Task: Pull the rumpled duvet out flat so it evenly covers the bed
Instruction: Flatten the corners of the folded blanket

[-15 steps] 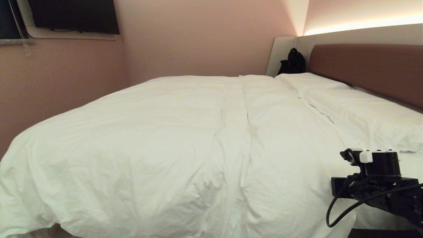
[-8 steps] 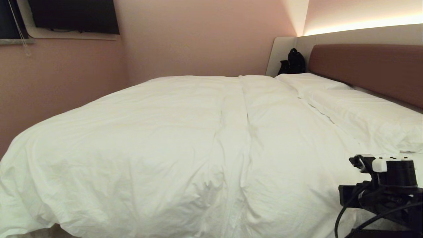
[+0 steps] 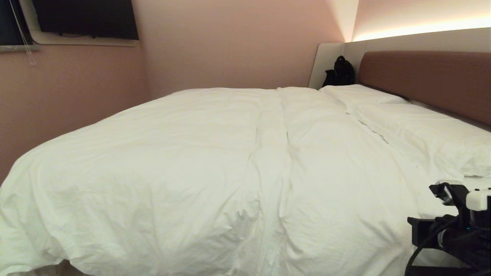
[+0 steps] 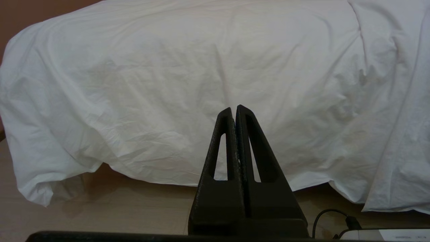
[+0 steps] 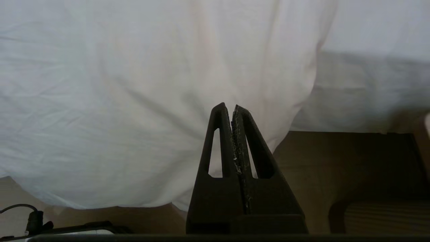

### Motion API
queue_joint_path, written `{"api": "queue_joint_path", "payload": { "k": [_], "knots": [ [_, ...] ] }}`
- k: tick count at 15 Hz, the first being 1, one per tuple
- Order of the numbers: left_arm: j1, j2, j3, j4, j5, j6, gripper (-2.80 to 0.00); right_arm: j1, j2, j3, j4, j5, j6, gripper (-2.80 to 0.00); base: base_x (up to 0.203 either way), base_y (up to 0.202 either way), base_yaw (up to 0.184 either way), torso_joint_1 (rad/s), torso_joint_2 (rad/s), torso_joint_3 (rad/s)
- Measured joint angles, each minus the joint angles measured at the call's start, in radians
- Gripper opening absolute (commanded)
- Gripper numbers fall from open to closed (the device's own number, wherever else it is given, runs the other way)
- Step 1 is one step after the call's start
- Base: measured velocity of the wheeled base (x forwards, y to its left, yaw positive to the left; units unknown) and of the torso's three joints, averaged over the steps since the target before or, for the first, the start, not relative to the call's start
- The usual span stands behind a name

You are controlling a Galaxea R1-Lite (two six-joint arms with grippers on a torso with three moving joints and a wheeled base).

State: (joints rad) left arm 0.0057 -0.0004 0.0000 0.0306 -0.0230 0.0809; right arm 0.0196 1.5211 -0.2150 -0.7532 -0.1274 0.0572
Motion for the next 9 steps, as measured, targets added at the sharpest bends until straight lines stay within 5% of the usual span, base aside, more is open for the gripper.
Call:
{"api": "queue_joint_path", "payload": {
  "k": [4,9],
  "knots": [
    [0.0,0.0,0.0,0.0,0.0,0.0,-2.8,-0.003,-0.017,-0.025,-0.001,0.006,0.004,-2.8,0.0,0.0,0.0,0.0,0.0,0.0],
    [0.0,0.0,0.0,0.0,0.0,0.0,-2.8,-0.026,0.154,-0.225,-0.003,0.0,0.031,-2.8,0.0,0.0,0.0,0.0,0.0,0.0]
  ]
}}
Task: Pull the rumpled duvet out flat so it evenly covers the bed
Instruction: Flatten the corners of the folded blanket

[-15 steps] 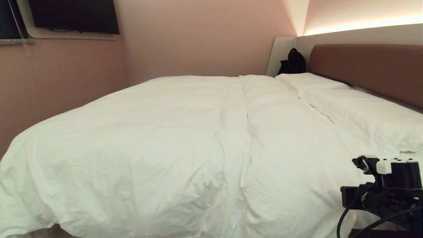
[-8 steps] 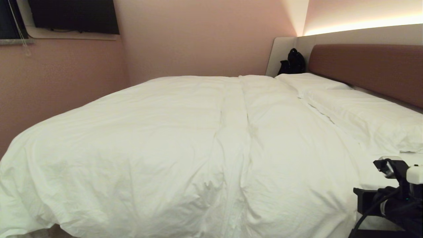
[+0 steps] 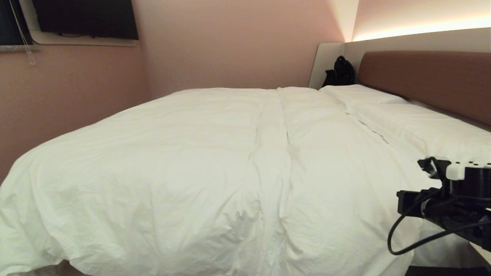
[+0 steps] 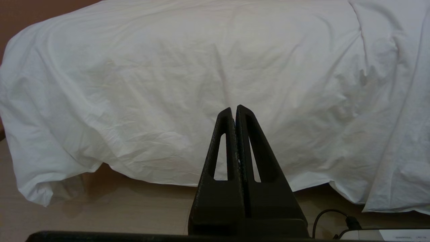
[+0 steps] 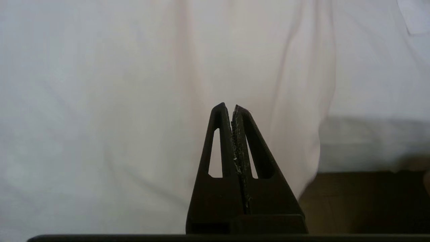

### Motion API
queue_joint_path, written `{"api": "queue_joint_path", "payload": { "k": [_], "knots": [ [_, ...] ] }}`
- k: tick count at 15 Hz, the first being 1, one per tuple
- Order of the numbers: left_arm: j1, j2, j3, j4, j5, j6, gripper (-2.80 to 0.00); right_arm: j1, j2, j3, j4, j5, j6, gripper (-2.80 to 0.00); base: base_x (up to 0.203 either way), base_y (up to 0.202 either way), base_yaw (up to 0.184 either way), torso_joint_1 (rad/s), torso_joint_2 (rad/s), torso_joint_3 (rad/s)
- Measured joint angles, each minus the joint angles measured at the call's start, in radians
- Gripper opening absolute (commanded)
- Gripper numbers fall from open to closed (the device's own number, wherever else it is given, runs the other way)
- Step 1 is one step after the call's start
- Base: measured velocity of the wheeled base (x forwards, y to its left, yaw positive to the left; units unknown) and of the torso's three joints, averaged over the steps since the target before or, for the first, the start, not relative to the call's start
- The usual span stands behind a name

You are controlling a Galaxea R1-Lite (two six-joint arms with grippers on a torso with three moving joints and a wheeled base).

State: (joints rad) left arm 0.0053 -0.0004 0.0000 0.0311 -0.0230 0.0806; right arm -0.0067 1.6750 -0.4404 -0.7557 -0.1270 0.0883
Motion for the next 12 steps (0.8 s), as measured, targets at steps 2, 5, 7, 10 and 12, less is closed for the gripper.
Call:
{"api": "queue_joint_path", "payload": {
  "k": [2,5,7,10,12],
  "knots": [
    [0.0,0.0,0.0,0.0,0.0,0.0,-2.8,-0.036,0.091,-0.086,0.001,-0.007,0.017,-2.8,0.0,0.0,0.0,0.0,0.0,0.0],
    [0.0,0.0,0.0,0.0,0.0,0.0,-2.8,-0.09,0.192,-0.156,0.001,-0.039,0.026,-2.8,0.0,0.0,0.0,0.0,0.0,0.0],
    [0.0,0.0,0.0,0.0,0.0,0.001,-2.8,-0.111,0.253,-0.181,-0.002,-0.051,0.026,-2.8,0.0,0.0,0.0,0.0,0.0,0.0],
    [0.0,0.0,0.0,0.0,0.0,0.0,-2.8,-0.125,0.336,-0.179,-0.004,-0.052,0.025,-2.8,0.0,0.0,0.0,0.0,0.0,0.0],
    [0.0,0.0,0.0,0.0,0.0,0.0,-2.8,-0.126,0.373,-0.134,-0.009,-0.052,0.022,-2.8,0.0,0.0,0.0,0.0,0.0,0.0]
  ]
}}
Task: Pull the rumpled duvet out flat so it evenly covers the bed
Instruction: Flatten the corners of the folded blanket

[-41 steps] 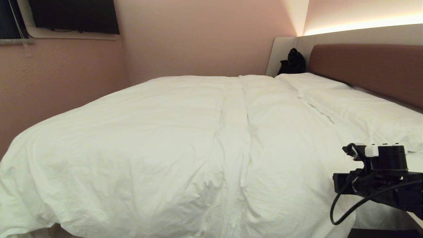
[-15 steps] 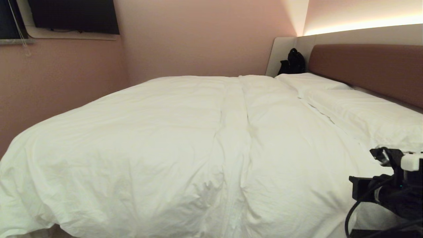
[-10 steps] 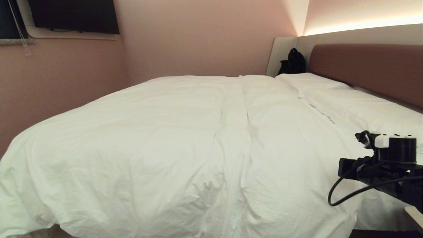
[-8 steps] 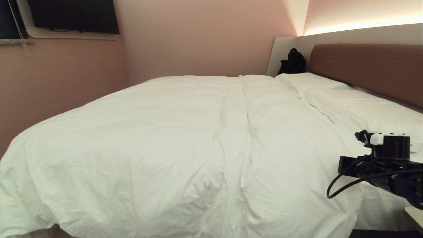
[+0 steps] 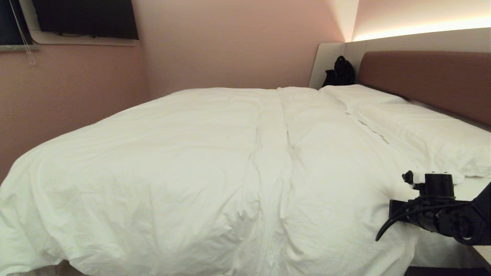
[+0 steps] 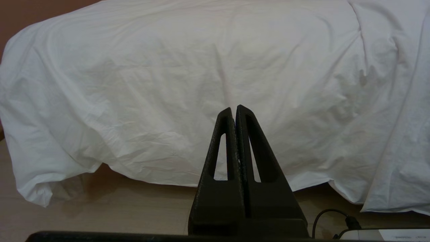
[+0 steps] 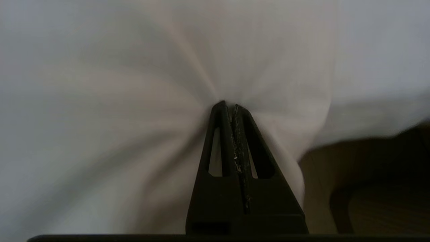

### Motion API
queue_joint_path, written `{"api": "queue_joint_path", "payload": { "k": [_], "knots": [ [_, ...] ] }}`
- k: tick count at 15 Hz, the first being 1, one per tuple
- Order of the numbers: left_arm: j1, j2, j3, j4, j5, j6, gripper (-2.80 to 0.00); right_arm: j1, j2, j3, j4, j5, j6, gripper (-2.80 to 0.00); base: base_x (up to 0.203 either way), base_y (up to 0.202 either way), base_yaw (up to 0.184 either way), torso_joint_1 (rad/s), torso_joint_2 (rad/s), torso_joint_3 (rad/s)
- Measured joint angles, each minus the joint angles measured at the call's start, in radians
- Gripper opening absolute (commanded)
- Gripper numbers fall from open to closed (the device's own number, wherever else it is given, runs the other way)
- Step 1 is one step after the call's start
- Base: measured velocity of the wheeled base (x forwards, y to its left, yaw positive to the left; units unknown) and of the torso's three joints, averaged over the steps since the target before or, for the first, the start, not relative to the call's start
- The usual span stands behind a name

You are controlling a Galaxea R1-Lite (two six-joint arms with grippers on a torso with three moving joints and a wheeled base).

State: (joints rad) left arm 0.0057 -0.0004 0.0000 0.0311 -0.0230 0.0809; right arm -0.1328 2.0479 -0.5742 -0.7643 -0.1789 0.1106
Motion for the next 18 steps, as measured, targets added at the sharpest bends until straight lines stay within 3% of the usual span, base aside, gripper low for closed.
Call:
{"api": "queue_joint_path", "payload": {
  "k": [12,18],
  "knots": [
    [0.0,0.0,0.0,-0.001,0.0,0.0,-2.8,-0.049,-0.035,0.283,-0.047,0.008,-0.041,-2.8,0.0,0.0,0.0,0.0,0.0,0.0],
    [0.0,0.0,0.0,0.0,0.0,0.0,-2.8,-0.047,-0.313,0.381,-0.186,0.007,-0.069,-2.8,0.0,0.0,0.0,0.0,0.0,0.0]
  ]
}}
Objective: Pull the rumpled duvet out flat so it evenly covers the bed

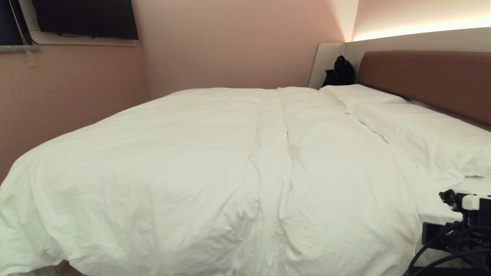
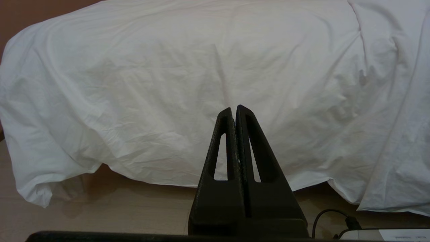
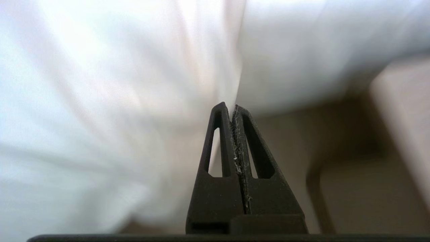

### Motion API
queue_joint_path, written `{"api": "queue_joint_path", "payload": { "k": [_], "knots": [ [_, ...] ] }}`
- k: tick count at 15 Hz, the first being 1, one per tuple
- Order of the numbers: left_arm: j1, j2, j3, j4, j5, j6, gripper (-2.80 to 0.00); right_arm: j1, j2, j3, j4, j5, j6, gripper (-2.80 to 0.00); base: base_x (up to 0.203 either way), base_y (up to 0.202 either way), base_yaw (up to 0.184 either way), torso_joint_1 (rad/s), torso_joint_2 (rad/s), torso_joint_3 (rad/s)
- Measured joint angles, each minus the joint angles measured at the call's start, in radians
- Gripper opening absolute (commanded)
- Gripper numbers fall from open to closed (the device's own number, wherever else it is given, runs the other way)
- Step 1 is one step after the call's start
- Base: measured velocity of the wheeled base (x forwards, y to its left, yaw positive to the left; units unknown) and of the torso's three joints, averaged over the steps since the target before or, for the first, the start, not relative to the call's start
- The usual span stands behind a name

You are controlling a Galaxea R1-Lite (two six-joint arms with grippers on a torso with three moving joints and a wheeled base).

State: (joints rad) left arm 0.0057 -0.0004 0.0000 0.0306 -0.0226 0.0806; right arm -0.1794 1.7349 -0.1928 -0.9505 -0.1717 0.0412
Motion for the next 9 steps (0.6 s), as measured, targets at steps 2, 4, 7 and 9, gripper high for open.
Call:
{"api": "queue_joint_path", "payload": {
  "k": [2,4,7,9],
  "knots": [
    [0.0,0.0,0.0,0.0,-0.001,0.0,-2.8,0.003,-0.129,-0.008,-0.027,-0.003,-0.017,-2.8,0.0,0.0,0.0,0.0,0.0,0.0],
    [0.0,0.0,0.0,0.0,0.0,0.001,-2.8,0.004,-0.249,-0.033,-0.037,-0.007,-0.035,-2.8,0.0,0.0,0.0,0.0,0.0,0.0],
    [0.0,0.0,0.0,0.0,0.0,0.0,-2.8,0.006,-0.404,-0.11,-0.014,-0.024,-0.05,-2.8,0.0,0.0,0.0,0.0,0.0,0.0],
    [0.0,0.0,0.0,0.0,0.0,0.0,-2.8,0.008,-0.486,-0.168,0.024,-0.037,-0.05,-2.8,0.0,0.0,0.0,0.0,0.0,0.0]
  ]
}}
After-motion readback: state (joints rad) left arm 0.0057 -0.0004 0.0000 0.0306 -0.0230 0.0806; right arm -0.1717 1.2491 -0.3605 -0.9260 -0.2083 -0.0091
